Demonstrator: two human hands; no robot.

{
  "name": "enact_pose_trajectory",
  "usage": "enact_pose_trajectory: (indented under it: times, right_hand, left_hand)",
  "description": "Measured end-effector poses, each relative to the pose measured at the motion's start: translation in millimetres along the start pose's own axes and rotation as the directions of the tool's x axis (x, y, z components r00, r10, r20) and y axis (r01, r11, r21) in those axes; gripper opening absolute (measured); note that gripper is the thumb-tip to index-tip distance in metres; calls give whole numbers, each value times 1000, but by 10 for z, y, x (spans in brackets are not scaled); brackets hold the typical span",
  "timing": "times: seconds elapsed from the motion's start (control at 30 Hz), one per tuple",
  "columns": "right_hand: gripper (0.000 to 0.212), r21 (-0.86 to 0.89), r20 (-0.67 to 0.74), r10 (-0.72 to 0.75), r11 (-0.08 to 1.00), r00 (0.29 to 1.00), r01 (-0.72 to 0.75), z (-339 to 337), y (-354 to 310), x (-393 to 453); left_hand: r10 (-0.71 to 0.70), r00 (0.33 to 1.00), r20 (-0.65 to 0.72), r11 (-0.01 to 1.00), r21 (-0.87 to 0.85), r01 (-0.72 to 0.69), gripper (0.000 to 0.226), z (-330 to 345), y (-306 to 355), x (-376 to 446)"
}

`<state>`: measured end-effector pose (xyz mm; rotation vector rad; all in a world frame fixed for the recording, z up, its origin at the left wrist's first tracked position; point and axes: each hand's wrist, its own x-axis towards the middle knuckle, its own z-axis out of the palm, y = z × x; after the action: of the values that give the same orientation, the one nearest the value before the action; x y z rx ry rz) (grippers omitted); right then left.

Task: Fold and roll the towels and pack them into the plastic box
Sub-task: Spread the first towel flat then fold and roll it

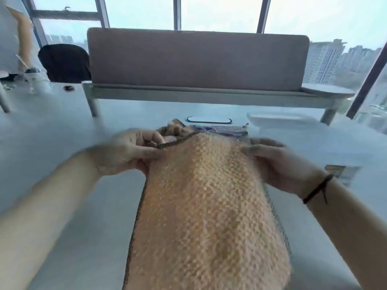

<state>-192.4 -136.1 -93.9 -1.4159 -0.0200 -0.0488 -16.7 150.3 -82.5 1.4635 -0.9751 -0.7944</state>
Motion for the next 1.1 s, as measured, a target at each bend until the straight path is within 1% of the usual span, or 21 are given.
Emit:
enact_pose_trajectory:
  times: [0.07,0.1,0.13,0.17,0.2,0.23,0.3,0.33,0.4,0.47,0.53,0.57,0.63,0.7,0.73,0.77,0.8,0.83,0.97,1.03,1.1]
  right_hand:
    - [13,-262,-135,41,962,990,-76,-24,256,101]
    - [20,-441,-208,-18,894,978,-78,-23,384,144]
    - [29,-586,-235,-109,809,966,-51,-35,482,190]
    - [32,-665,-223,-178,746,958,-16,-44,538,218]
    - [32,-683,-225,-216,730,950,4,-60,547,241]
    - [31,-671,-218,-238,741,947,32,-68,537,240]
    - [26,-628,-222,-251,776,942,59,-92,536,215]
    - [21,-597,-229,-252,799,940,69,-96,537,198]
    - [15,-479,-279,-224,875,934,67,-126,522,168]
    - [15,-376,-333,-172,926,927,36,-152,475,133]
    - [10,-307,-354,-127,952,926,14,-154,398,82]
    - [13,-280,-356,-106,960,928,3,-166,365,58]
    - [18,-248,-309,-48,968,950,-32,-190,308,24]
    - [12,-280,-206,22,957,978,-81,-189,270,-13]
    - [18,-321,-158,55,941,986,-104,-184,270,-26]
    - [32,-389,-131,87,912,988,-132,-173,279,-36]
    - [44,-462,-131,103,874,986,-152,-162,289,-42]
    - [48,-522,-146,99,838,984,-162,-160,300,-41]
    - [24,-658,-133,41,743,990,-119,-142,308,-30]
    - [15,-678,-128,66,722,990,-136,-156,327,-14]
    - [12,-696,-136,86,701,987,-157,-170,341,-7]
  left_hand:
    - [-97,985,-143,984,138,116,46,19,-325,72]
    - [-113,970,-217,958,234,164,43,11,-464,110]
    - [-120,950,-289,932,296,208,35,-15,-546,144]
    - [-108,934,-341,922,318,223,23,-29,-572,166]
    - [-93,921,-379,929,299,217,12,-57,-602,192]
    - [-68,908,-413,937,287,200,10,-62,-602,200]
    - [6,885,-466,943,297,150,19,-67,-615,203]
    - [38,878,-476,947,299,120,17,-63,-611,200]
    - [69,876,-477,952,295,86,10,-42,-573,163]
    - [88,877,-472,953,295,63,13,-14,-504,128]
    - [77,888,-452,964,260,49,25,-12,-426,84]
    - [48,904,-424,975,218,51,35,-26,-391,53]
    - [-23,952,-304,991,121,63,58,-84,-363,-11]
    - [-94,979,-179,995,27,100,78,-148,-361,-52]
    - [-125,982,-141,992,-8,125,82,-160,-370,-58]
    - [-158,980,-117,987,-22,156,83,-155,-379,-61]
    - [-184,977,-105,983,-6,184,81,-140,-394,-58]
    - [-200,974,-103,978,33,204,78,-117,-409,-54]
    - [-193,972,-138,967,143,212,58,-83,-456,-40]
    - [-172,975,-142,947,249,204,39,-59,-453,-30]
    - [-170,975,-145,923,322,209,37,-28,-461,-15]
